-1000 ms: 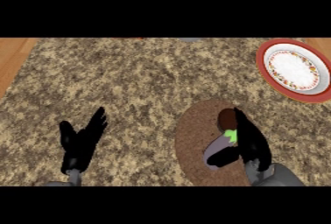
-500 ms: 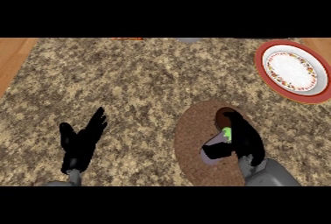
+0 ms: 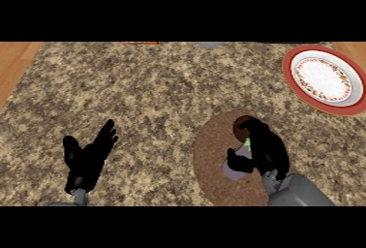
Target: Pick the eggplant from the placemat and place it in the plate
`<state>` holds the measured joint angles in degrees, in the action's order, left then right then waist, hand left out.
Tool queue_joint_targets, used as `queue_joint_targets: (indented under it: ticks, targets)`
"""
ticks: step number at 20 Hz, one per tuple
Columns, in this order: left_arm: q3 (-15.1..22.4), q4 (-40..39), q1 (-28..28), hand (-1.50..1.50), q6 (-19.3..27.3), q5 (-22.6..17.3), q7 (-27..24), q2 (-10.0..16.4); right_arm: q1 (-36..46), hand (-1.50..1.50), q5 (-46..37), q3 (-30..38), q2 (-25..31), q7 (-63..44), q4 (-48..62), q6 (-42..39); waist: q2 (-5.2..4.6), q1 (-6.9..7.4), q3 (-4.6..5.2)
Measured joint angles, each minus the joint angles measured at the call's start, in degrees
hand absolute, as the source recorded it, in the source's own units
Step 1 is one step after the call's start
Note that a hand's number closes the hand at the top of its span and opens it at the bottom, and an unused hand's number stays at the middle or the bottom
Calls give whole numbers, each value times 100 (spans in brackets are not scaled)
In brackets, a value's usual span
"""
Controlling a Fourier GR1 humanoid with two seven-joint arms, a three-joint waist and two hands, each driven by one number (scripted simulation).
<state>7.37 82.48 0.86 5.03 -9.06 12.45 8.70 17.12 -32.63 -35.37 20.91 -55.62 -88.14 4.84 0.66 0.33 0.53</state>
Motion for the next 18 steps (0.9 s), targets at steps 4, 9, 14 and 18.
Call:
queue_joint_targets:
  ticks: [4, 9, 14, 18]
  targets:
    - [11, -40, 16, 0, 25, 47, -68, -43, 210, 150, -432, -274, 104, 1068, 152, 244, -22, 35, -18]
    - [-1, 66, 93, 0, 52, 55, 27, -31, 239, 150, -945, -93, 181, 1998, -68, 1287, -42, -9, -47]
    - [-78, -101, -42, 0, 23, 65, -31, -45, 100, 150, -1261, 342, 125, 2222, -403, 2104, -49, -57, -58]
    - [-93, -53, -52, 0, 5, 49, 59, -55, -121, 150, -995, 956, 170, 2355, -645, 2545, -55, -63, -57]
